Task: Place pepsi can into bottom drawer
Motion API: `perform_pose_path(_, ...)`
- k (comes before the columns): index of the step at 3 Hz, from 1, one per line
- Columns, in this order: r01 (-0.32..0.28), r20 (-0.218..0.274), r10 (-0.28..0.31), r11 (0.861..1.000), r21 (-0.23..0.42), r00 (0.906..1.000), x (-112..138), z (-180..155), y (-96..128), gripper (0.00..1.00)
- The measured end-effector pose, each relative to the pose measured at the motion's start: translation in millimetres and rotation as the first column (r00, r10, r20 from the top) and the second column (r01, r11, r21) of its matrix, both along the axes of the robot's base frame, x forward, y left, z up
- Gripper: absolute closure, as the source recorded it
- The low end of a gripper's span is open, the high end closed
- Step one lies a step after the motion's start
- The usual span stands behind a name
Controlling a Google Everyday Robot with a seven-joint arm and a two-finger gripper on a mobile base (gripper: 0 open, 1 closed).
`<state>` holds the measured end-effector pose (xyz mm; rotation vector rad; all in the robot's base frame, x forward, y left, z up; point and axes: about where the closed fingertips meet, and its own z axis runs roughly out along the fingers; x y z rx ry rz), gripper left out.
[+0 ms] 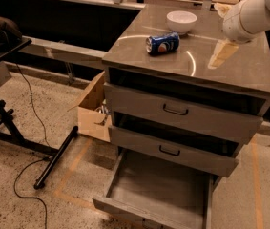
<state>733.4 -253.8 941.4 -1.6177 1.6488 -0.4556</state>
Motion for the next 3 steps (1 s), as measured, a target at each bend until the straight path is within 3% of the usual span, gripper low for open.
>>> perform_pose_path(1,0.013,0.007,-0.013,1.0,-0.002,0.9999,8.7,-0.5,5.1,0.0)
perform_pose_path(3,0.002,-0.048,-0.005,0.998,-0.064,0.9988,41.4,1.6,18.1,0.0)
